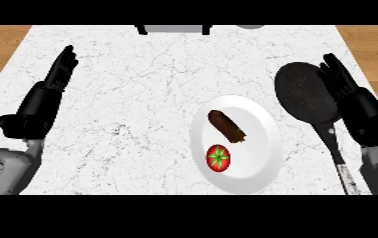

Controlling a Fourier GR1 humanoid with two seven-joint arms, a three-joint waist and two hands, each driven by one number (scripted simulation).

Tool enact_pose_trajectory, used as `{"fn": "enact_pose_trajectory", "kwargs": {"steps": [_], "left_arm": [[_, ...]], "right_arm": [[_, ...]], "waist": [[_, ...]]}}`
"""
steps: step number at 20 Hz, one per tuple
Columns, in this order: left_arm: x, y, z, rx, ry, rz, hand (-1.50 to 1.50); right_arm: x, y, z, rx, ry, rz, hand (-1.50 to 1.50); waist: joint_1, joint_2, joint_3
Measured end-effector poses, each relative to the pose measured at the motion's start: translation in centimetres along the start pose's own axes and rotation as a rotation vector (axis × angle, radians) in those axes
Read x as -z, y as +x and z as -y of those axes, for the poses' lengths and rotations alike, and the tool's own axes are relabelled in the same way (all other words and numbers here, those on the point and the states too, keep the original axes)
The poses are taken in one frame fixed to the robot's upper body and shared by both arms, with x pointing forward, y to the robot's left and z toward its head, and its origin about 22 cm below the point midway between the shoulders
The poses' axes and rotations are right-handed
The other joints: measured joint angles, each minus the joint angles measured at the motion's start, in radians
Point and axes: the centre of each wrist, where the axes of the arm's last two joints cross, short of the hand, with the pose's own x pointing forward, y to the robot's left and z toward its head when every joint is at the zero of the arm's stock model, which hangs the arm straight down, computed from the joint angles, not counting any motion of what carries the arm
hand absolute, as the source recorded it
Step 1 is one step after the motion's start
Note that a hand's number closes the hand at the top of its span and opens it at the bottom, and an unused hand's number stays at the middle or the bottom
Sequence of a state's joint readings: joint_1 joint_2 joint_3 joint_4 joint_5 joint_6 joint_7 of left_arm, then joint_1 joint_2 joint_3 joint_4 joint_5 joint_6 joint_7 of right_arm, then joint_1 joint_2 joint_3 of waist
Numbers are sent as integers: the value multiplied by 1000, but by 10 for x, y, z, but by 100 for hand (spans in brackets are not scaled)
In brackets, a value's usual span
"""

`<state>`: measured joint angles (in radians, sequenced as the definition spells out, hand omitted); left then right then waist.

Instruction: Pick the sweet potato from the plate and place it in the pan

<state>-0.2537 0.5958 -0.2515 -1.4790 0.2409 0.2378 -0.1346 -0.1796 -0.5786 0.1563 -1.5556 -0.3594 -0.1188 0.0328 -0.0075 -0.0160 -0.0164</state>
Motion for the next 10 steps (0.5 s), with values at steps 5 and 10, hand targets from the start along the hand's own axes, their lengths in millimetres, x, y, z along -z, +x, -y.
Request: {"fn": "enact_pose_trajectory", "kwargs": {"steps": [5,10], "left_arm": [[5,0,15,-108,12,-50,0],[2,-8,35,-252,18,-175,0]], "right_arm": [[19,43,-54,-54,386,171,150],[32,96,-76,-366,697,418,150]], "waist": [[76,21,9],[110,26,11]]}}
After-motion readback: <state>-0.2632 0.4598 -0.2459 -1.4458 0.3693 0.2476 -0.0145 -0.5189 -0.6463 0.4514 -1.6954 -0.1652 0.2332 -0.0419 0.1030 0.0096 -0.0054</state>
